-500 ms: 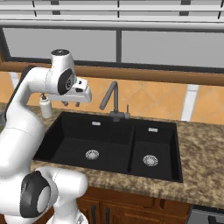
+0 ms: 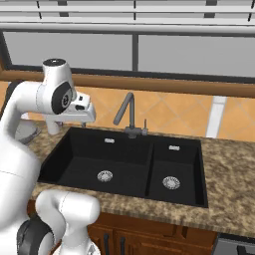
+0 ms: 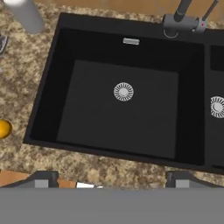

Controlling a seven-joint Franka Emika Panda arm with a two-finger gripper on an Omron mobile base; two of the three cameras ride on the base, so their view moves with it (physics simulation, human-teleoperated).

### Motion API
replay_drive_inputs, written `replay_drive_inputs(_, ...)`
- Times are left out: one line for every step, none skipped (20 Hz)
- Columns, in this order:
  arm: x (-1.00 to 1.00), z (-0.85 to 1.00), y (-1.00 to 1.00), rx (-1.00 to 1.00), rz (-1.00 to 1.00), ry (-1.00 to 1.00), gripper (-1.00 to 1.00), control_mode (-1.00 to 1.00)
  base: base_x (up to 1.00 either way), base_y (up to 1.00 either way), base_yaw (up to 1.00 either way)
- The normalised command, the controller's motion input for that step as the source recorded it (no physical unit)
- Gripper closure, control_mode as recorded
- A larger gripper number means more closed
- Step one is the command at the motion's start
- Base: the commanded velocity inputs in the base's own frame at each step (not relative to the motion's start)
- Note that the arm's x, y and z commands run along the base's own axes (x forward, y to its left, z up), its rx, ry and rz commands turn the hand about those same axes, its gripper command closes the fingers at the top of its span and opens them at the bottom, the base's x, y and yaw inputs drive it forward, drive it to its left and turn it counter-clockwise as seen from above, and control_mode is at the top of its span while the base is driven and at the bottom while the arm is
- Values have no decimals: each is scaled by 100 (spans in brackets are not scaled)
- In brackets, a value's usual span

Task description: Put the colander in the sink, put the orange, tangerine in the colander, and turn on the sink faucet and pour water over the colander.

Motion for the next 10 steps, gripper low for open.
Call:
replay_drive_inputs(-68, 0, 28, 1, 0, -4, -100, -100, 0, 0, 0)
replay_drive_inputs(-66, 0, 39, 3, 0, -5, -100, -100, 0, 0, 0)
replay_drive_inputs(-60, 0, 56, 4, 1, -5, -100, -100, 0, 0, 0)
replay_drive_inputs(-52, 0, 65, 6, 1, -5, -100, -100, 0, 0, 0)
replay_drive_inputs(-41, 0, 73, 9, 1, -3, -100, -100, 0, 0, 0)
replay_drive_inputs(-14, 0, 90, 10, 0, -2, -100, -100, 0, 0, 0)
replay_drive_inputs(0, 0, 100, 10, 0, 0, -100, -100, 0, 0, 0)
replay_drive_inputs(0, 0, 100, 14, 0, 0, -100, -100, 0, 0, 0)
replay_drive_inputs(0, -1, 100, 16, 0, -4, -100, -100, 0, 0, 0)
replay_drive_inputs(2, -3, 100, 20, 0, -6, -100, -100, 0, 0, 0)
